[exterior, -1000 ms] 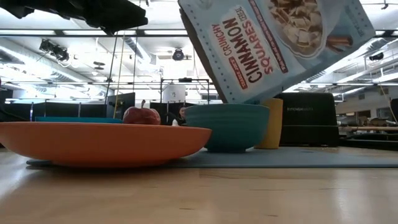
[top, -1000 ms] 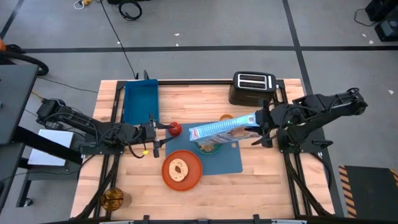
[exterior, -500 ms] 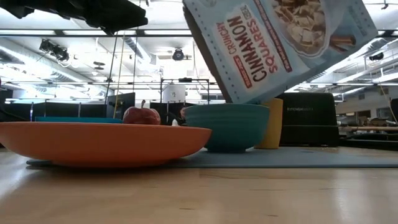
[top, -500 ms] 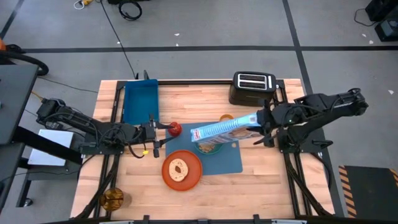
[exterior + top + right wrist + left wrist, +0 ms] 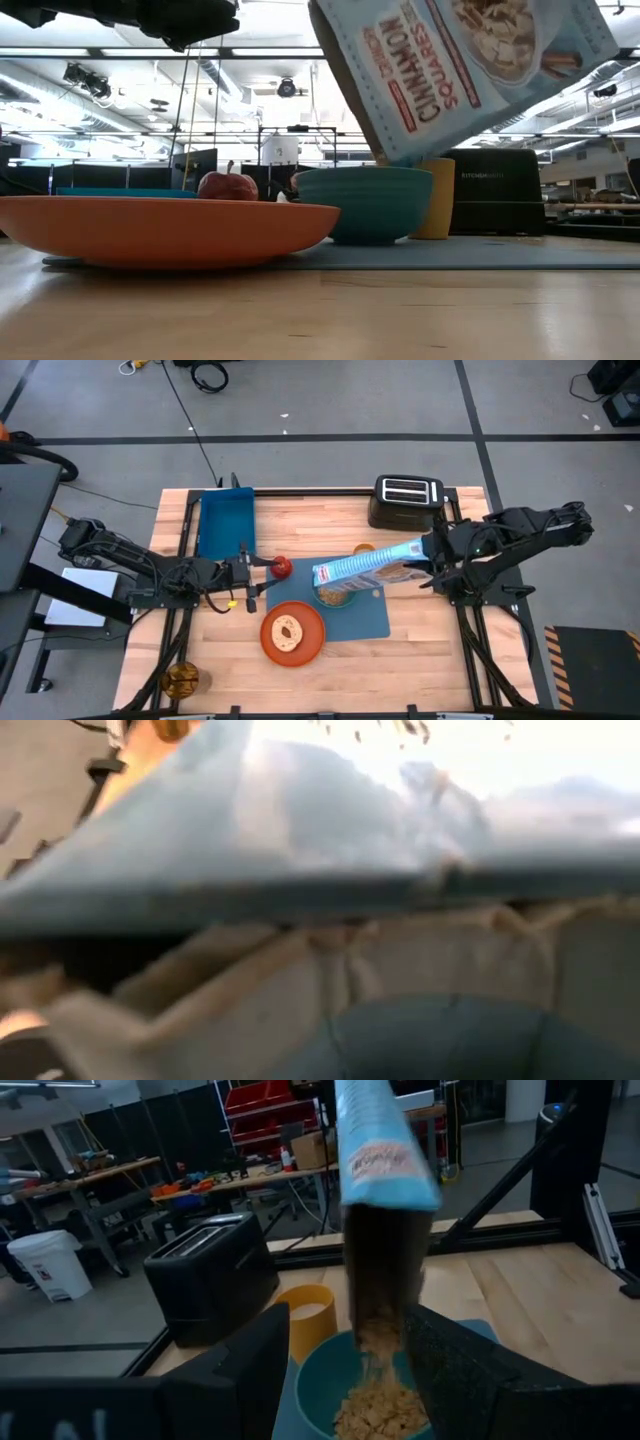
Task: Arrange a breakfast setting
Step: Pour the cereals from the blue cereal box into the green bowl
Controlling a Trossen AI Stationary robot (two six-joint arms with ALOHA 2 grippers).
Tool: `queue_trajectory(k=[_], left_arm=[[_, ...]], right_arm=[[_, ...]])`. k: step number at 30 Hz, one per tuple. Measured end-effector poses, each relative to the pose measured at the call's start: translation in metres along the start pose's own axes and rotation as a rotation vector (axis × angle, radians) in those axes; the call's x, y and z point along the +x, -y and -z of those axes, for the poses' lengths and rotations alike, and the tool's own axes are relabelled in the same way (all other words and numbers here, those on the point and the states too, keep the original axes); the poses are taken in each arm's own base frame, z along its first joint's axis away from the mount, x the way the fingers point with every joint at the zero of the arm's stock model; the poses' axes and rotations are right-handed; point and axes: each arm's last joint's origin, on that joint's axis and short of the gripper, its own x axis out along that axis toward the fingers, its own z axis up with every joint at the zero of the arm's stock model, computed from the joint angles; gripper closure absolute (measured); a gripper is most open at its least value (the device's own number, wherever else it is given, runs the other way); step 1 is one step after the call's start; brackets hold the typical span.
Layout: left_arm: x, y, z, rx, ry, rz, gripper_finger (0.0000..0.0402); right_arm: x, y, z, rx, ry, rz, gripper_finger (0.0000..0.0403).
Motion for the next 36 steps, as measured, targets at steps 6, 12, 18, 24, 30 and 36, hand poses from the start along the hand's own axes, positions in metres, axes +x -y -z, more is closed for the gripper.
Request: queue_trajectory(k=[6, 12, 18, 24, 30, 36], left_arm=[[0.0007, -0.0018, -0.0015, -0.009, 0.016, -0.009, 0.0200], [0.0031, -0.0059, -0.0024, -0.004, 0.033, 0.007, 0.0200], [0.0040, -0.0072, -0.0030, -0.001, 0.045, 0.035, 0.0200], [0.0054, -0.0062, -0.0015, 0.003, 0.038, 0.037, 0.0200], [0.0088, -0.0040, 0.0021, 0.017, 0.023, 0.040, 0.0200], [0.0086, -0.0043, 0.0015, 0.019, 0.027, 0.038, 0.0200]], right_arm=[[0.0008, 0.0006, -0.0011, -0.025, 0.004, 0.002, 0.0280], [0.0057, -0.0013, -0.0042, -0.037, 0.008, 0.001, 0.0280], [0.0078, -0.0017, -0.0052, -0.051, 0.004, 0.001, 0.0280], [0.0070, -0.0007, -0.0034, -0.034, -0.006, 0.028, 0.0280], [0.0071, -0.0013, -0.0038, -0.034, -0.004, 0.005, 0.0279], [0.0043, -0.0001, -0.0019, -0.023, -0.006, 0.015, 0.0279]])
